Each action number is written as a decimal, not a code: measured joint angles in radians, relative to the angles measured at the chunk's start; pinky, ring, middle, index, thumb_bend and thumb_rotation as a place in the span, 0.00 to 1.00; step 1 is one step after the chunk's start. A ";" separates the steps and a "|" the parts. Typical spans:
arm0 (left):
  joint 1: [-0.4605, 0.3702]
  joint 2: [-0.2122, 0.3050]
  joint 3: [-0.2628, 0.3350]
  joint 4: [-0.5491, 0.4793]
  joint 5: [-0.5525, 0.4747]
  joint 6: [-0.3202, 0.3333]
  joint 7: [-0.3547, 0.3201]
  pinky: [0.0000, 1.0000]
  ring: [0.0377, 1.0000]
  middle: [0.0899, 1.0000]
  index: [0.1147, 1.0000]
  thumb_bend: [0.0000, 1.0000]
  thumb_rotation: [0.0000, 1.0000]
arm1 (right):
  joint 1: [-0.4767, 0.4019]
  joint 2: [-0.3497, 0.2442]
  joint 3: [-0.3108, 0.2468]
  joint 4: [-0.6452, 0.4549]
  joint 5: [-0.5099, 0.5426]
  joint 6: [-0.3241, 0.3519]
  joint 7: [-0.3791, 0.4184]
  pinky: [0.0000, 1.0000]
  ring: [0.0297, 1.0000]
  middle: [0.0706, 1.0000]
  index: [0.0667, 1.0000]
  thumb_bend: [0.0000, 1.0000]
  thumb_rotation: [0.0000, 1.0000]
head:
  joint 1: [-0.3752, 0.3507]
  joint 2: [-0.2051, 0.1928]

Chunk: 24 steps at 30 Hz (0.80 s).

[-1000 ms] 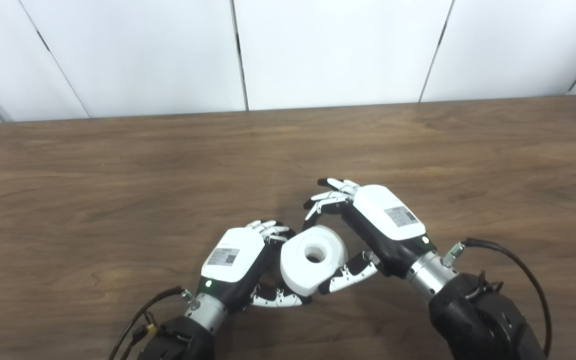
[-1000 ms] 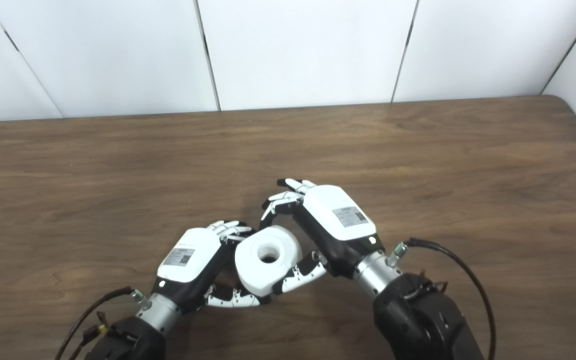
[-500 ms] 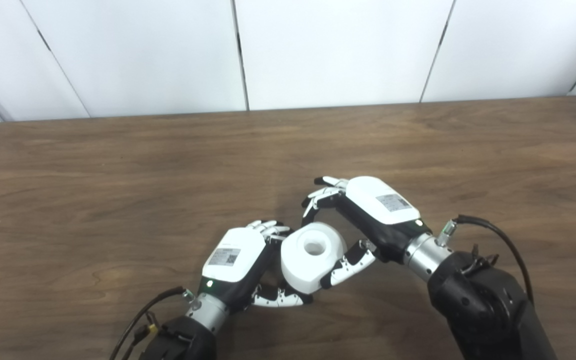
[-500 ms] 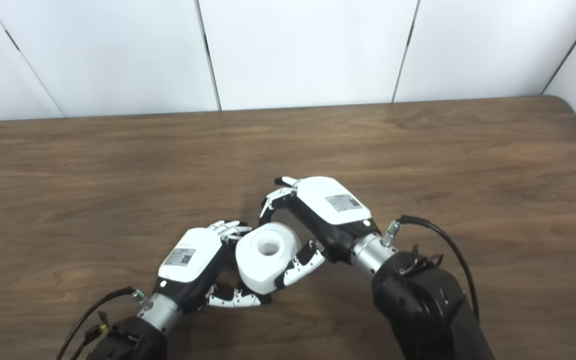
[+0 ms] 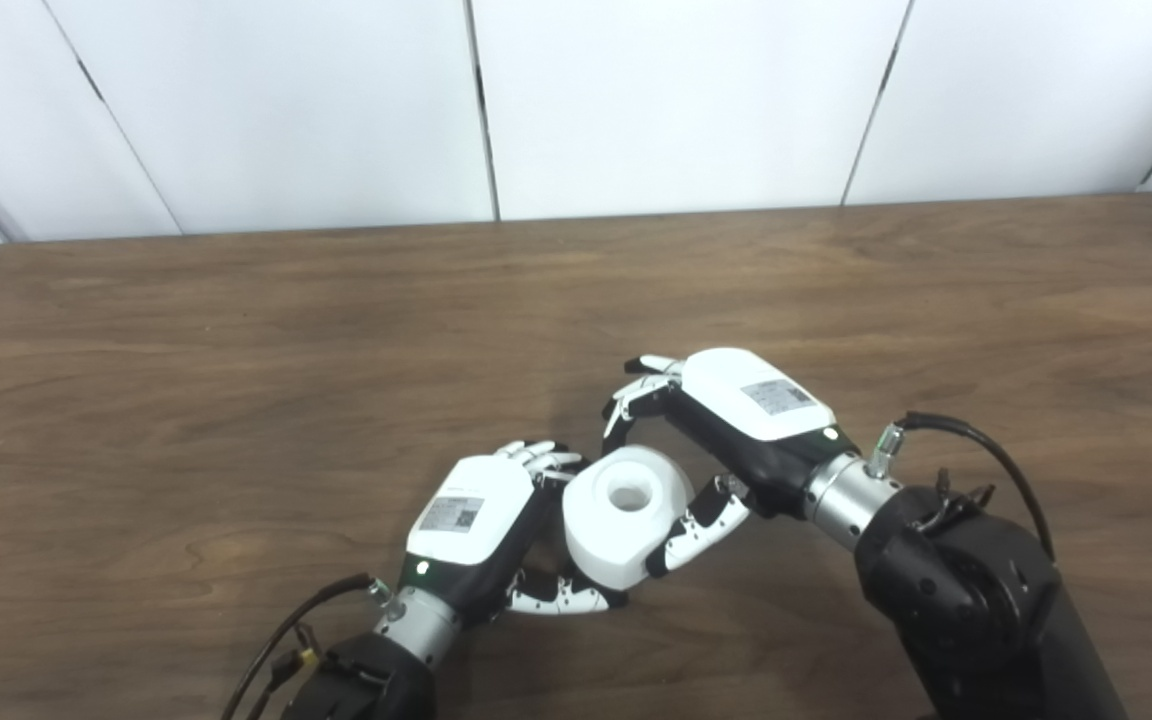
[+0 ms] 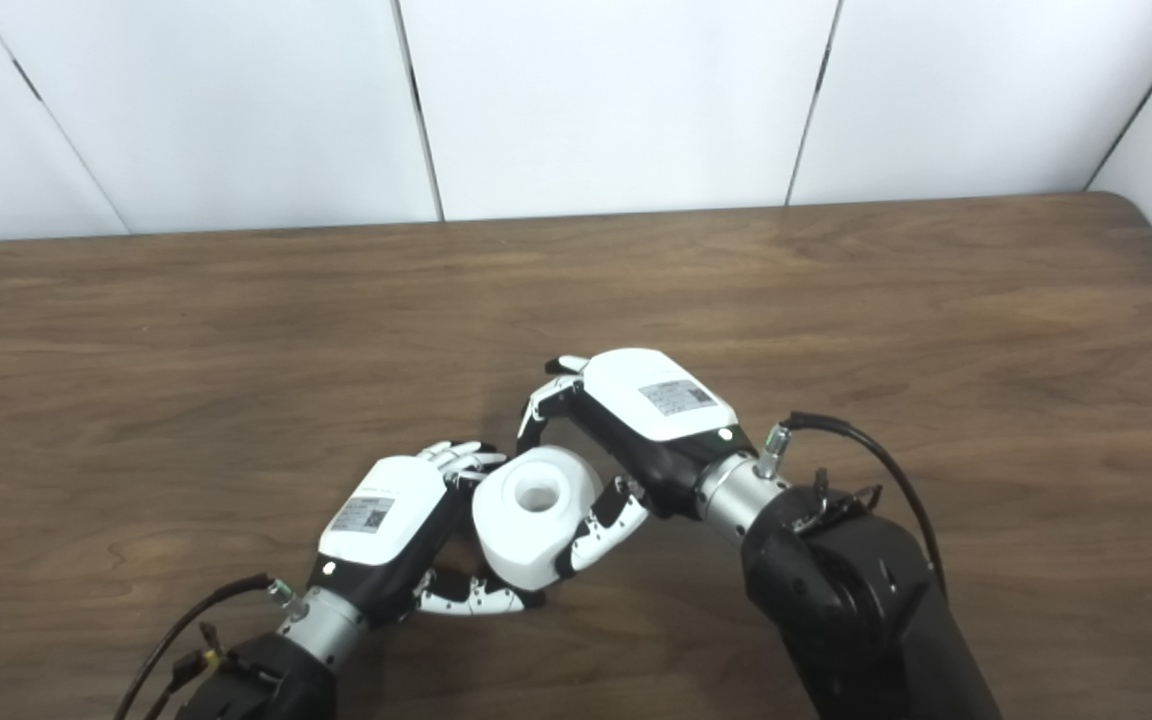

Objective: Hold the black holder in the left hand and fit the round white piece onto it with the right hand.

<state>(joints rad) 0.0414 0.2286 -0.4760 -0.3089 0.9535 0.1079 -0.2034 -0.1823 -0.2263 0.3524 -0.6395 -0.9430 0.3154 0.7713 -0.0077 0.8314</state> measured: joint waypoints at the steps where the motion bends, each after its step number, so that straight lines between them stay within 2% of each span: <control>1: 0.000 0.000 0.000 0.000 0.000 0.000 0.000 0.89 0.87 0.79 0.42 0.52 0.05 | 0.001 -0.002 0.000 0.000 -0.009 0.000 0.004 0.90 0.93 0.78 0.57 0.90 0.27 | 0.002 0.002; 14: -0.001 0.000 -0.002 0.000 0.002 0.002 -0.004 0.89 0.87 0.79 0.42 0.52 0.05 | 0.015 -0.016 -0.006 -0.003 -0.041 0.018 0.087 0.93 0.96 0.81 0.61 0.95 0.33 | 0.000 0.002; 19: -0.001 0.000 -0.003 -0.001 0.003 0.001 -0.003 0.89 0.87 0.79 0.42 0.52 0.05 | 0.027 -0.018 -0.008 0.000 -0.056 0.028 0.119 0.93 0.97 0.85 0.70 0.98 0.38 | 0.000 0.002; 24: -0.002 -0.001 -0.003 0.000 0.006 0.001 -0.003 0.88 0.86 0.78 0.42 0.52 0.05 | 0.027 -0.018 -0.009 0.000 -0.070 0.033 0.142 0.94 0.99 0.87 0.73 1.00 0.40 | 0.003 0.003</control>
<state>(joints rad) 0.0397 0.2279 -0.4793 -0.3094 0.9590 0.1087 -0.2066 -0.1554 -0.2443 0.3430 -0.6390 -1.0130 0.3482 0.9130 -0.0046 0.8345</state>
